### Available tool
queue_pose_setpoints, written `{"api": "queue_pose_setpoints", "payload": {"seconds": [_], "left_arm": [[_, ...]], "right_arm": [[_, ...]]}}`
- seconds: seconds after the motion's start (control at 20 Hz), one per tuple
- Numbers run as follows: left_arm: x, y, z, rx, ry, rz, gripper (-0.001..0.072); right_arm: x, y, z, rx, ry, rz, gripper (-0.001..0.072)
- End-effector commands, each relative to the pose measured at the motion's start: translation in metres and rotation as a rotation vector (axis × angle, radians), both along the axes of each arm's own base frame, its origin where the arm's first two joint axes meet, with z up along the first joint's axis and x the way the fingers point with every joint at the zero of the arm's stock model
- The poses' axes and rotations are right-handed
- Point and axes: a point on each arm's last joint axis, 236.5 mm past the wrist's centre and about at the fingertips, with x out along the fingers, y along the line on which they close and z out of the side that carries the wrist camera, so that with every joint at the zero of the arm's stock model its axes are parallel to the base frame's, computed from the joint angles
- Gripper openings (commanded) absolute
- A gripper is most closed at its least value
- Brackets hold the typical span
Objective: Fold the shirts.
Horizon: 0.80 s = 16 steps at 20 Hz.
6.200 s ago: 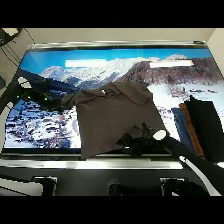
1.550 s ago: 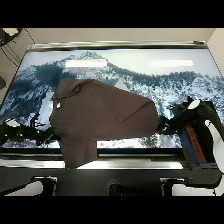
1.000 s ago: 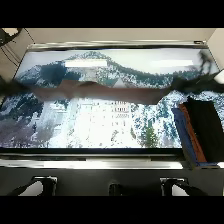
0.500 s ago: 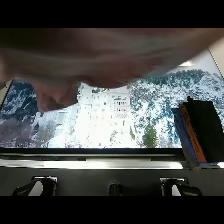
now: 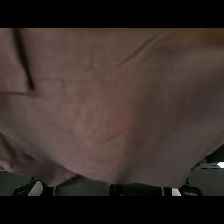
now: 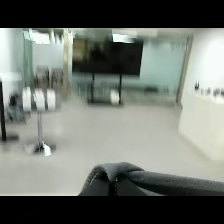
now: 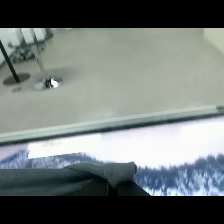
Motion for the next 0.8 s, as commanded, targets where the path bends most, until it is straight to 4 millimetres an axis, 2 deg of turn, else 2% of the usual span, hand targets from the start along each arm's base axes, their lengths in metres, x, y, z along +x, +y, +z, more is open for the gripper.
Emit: {"api": "queue_pose_setpoints", "payload": {"seconds": [0.0, 0.1, 0.2, 0.25, 0.3, 0.35, 0.4, 0.45, 0.5, 0.55, 0.65, 0.7, 0.75], "left_arm": [[0.076, 0.015, -0.118, -0.049, 0.441, -0.087, 0.0022], [0.128, 0.014, -0.21, -0.106, 0.698, -0.168, 0.0022], [0.169, 0.012, -0.32, -0.146, 0.934, -0.204, 0.0022], [0.185, 0.014, -0.377, -0.169, 1.031, -0.188, 0.0022], [0.199, 0.014, -0.422, -0.2, 1.092, -0.176, 0.0022], [0.213, 0.014, -0.461, -0.231, 1.134, -0.166, 0.0023], [0.227, 0.013, -0.488, -0.252, 1.152, -0.159, 0.0023], [0.244, 0.012, -0.505, -0.283, 1.137, -0.15, 0.0023], [0.264, 0.013, -0.511, -0.317, 1.091, -0.135, 0.0023], [0.286, 0.017, -0.51, -0.353, 1.018, -0.11, 0.0023], [0.325, 0.032, -0.495, -0.409, 0.856, -0.044, 0.0023], [0.338, 0.037, -0.491, -0.424, 0.802, -0.02, 0.0023], [0.343, 0.039, -0.492, -0.425, 0.785, -0.009, 0.0024]], "right_arm": [[0.057, -0.005, -0.132, 0.06, 0.521, 0.046, 0.0049], [0.102, -0.006, -0.221, 0.091, 0.797, 0.078, 0.0049], [0.152, 0.001, -0.308, 0.082, 0.964, 0.082, 0.005], [0.175, 0.01, -0.343, 0.093, 1.003, 0.085, 0.005], [0.207, 0.021, -0.376, 0.103, 0.993, 0.088, 0.005], [0.232, 0.03, -0.402, 0.127, 0.972, 0.083, 0.0051], [0.256, 0.037, -0.423, 0.157, 0.931, 0.066, 0.0051], [0.279, 0.041, -0.434, 0.184, 0.872, 0.047, 0.0051], [0.302, 0.041, -0.436, 0.221, 0.788, 0.029, 0.0051], [0.323, 0.038, -0.429, 0.256, 0.696, 0.007, 0.0051], [0.358, 0.024, -0.401, 0.335, 0.496, -0.05, 0.0051], [0.367, 0.018, -0.389, 0.371, 0.43, -0.069, 0.0051], [0.37, 0.015, -0.389, 0.381, 0.416, -0.077, 0.0051]]}}
